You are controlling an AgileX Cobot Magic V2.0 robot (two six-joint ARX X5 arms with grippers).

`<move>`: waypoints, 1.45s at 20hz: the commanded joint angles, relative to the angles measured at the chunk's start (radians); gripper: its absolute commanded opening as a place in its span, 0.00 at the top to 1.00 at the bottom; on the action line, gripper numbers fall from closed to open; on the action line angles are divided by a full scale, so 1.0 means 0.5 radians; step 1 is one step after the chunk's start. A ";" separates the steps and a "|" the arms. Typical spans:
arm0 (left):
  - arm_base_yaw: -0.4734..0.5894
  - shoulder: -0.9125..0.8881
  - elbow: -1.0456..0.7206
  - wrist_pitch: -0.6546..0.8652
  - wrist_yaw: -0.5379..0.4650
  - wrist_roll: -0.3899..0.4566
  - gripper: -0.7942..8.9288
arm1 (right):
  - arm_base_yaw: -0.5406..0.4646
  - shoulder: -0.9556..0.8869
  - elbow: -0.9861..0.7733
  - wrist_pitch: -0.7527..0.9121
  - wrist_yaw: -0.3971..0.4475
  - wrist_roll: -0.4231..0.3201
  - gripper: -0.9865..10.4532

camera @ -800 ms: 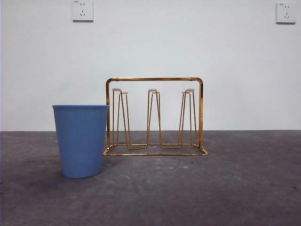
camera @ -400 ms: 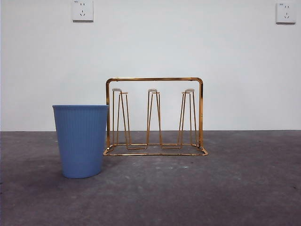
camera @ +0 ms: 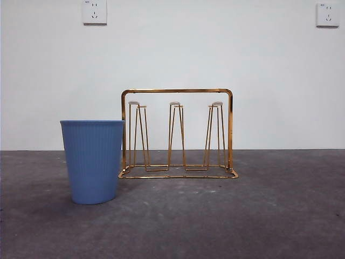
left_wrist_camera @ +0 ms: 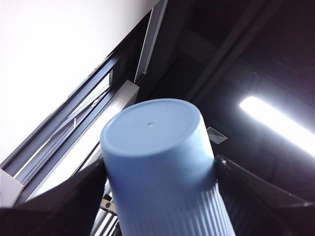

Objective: Pick up cup 1,put cup 1 in the cup rack,pick up cup 2,put cup 2 in the cup rack

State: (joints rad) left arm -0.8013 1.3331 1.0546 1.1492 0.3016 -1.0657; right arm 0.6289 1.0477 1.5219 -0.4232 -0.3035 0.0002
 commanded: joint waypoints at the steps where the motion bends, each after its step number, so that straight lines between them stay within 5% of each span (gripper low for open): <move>1: -0.005 0.001 0.004 0.036 0.024 0.087 0.93 | -0.002 0.020 -0.011 -0.085 0.031 -0.009 0.91; 9: -0.004 0.001 0.004 -0.012 0.038 0.099 0.93 | -0.002 -0.021 -0.011 -0.135 0.034 -0.009 0.72; 20: 0.096 0.000 0.004 -0.096 0.105 0.139 0.93 | -0.002 -0.224 -0.011 -0.636 0.179 -0.109 0.72; 25: 0.123 -0.008 0.014 -0.507 0.126 0.496 0.92 | -0.002 -0.346 -0.011 -1.032 0.356 -0.199 0.72; 29: 0.114 -0.007 0.147 -1.187 -0.051 1.019 0.92 | -0.002 -0.439 -0.011 -1.267 0.507 -0.234 0.72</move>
State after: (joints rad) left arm -0.7425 1.3331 1.1034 0.6331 0.2993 -0.7467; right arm 0.6281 0.8368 1.5219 -1.0523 -0.0628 -0.0990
